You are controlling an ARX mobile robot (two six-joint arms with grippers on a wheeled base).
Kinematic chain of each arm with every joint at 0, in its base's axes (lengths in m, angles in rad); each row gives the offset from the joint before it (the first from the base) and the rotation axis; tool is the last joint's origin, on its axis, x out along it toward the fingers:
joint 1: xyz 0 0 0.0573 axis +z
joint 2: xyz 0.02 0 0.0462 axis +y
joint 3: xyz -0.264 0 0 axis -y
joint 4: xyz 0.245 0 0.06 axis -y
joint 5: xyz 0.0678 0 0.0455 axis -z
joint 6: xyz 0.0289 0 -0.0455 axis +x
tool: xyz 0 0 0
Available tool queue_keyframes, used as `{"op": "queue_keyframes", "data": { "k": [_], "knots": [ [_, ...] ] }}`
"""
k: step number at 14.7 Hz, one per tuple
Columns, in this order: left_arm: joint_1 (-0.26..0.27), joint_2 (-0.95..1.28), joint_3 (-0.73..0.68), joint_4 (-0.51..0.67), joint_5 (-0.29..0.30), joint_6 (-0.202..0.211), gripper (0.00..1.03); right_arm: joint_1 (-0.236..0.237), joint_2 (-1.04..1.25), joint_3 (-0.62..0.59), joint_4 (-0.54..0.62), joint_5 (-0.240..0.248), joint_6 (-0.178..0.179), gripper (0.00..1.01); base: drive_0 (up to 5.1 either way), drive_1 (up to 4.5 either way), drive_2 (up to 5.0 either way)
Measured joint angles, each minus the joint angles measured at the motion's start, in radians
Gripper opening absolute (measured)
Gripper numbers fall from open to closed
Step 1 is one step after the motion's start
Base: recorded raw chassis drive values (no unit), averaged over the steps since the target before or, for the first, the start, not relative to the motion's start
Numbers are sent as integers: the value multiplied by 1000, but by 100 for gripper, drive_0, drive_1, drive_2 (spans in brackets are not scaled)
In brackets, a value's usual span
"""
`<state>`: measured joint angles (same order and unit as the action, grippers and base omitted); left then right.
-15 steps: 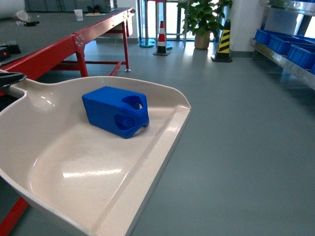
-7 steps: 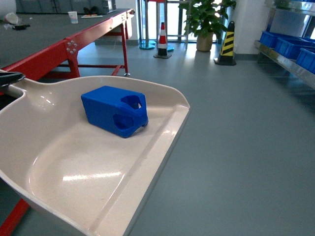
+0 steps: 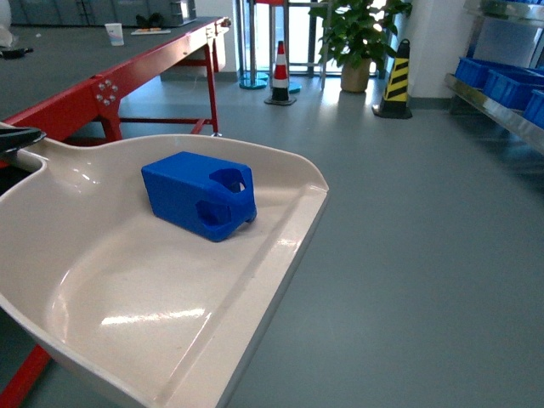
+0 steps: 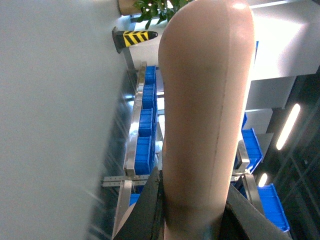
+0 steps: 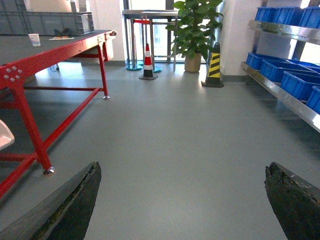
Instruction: Place part in tray to right shelf
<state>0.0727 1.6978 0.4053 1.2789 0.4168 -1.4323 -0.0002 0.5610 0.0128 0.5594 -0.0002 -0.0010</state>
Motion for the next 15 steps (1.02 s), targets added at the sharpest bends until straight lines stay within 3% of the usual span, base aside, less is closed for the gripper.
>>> {"op": "queue_keyframes", "data": {
  "k": [15],
  "knots": [
    [0, 0, 0, 0, -1, 0, 18, 0, 0, 0, -2, 0, 0, 98, -4, 424, -432]
  ]
}}
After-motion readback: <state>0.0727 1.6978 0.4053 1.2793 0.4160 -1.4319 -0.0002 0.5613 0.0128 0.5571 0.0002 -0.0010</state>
